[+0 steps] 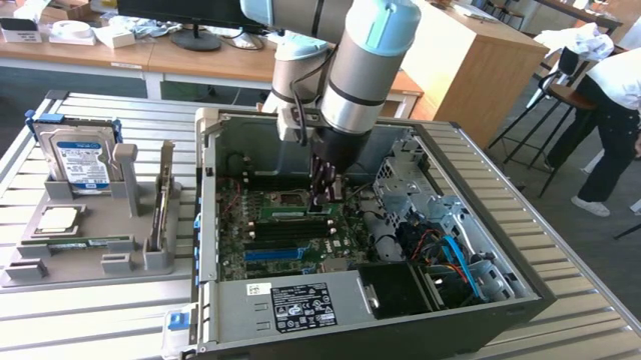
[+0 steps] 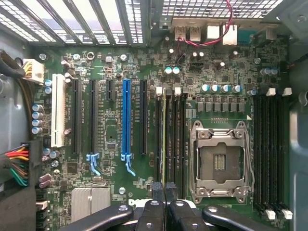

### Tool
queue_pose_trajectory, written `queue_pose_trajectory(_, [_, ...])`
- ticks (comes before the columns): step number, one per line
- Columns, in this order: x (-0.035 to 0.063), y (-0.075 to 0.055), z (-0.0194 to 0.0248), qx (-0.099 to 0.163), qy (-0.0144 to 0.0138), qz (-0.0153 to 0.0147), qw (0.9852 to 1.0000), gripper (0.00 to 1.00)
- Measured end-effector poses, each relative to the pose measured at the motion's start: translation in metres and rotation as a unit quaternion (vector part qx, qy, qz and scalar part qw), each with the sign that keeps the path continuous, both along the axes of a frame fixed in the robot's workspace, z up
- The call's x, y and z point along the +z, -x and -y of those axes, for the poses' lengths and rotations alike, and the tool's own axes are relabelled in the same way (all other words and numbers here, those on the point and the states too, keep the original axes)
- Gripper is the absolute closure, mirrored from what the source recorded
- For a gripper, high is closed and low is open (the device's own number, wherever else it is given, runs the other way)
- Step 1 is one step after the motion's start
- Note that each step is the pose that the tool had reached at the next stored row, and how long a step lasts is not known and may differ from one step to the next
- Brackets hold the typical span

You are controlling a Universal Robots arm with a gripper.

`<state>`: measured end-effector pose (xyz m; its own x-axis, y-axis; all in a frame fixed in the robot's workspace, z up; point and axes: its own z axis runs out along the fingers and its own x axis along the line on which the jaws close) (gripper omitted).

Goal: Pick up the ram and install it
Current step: 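Insert the ram into the slot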

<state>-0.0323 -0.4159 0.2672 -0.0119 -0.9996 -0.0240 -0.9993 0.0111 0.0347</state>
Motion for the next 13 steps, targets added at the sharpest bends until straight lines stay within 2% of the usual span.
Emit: queue_pose_trajectory(13, [-0.0123,0.0,0.0,0.0,0.0,0.0,1.0,0.89])
